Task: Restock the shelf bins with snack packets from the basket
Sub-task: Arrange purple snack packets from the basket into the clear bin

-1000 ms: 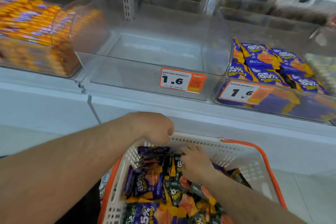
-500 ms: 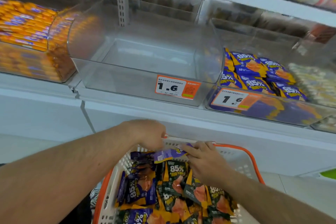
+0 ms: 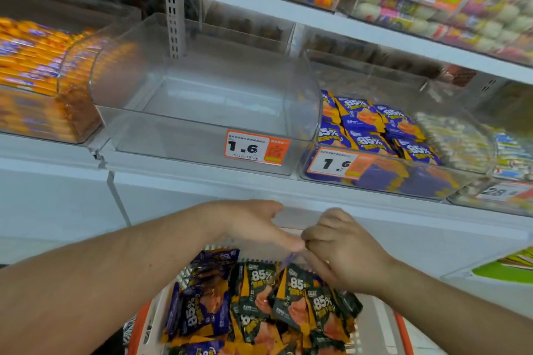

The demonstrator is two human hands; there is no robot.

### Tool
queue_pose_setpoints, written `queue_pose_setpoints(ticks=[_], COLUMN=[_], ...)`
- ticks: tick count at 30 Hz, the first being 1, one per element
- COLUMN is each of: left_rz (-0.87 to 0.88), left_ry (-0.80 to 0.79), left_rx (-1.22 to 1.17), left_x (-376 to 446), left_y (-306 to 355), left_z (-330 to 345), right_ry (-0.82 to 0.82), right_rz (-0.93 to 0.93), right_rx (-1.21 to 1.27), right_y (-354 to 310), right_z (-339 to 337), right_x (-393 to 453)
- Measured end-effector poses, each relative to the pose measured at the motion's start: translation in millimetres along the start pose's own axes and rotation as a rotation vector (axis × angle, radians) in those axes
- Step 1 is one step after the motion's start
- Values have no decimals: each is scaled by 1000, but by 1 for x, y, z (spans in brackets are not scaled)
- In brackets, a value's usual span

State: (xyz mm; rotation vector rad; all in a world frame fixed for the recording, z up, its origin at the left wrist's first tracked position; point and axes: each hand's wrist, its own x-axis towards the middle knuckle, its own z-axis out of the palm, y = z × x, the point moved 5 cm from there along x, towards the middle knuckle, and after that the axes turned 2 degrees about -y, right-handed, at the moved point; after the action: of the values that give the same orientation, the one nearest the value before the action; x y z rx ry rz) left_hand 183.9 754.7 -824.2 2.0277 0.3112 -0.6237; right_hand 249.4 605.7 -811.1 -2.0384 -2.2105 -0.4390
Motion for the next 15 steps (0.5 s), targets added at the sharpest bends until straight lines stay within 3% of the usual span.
queue_pose_setpoints(ticks=[2,5,7,11,15], left_rz=[52,129,117,160,196], left_ry=[-40,175,259,262,268], left_rx=[23,-29,-256,-726,-911], left_x=[-6,-4,-4,-8,-9], left_y=[12,18,11,9,20], left_z=[15,18,11,3,6], right_ry=[13,48,109,370,313], right_rz=[55,105,191,479,734], right_rx=[6,59,119,209,245], right_y=[5,8,10,20,19], right_z=[-15,-38,-50,-61,-57], right_x=[20,44,47,30,18])
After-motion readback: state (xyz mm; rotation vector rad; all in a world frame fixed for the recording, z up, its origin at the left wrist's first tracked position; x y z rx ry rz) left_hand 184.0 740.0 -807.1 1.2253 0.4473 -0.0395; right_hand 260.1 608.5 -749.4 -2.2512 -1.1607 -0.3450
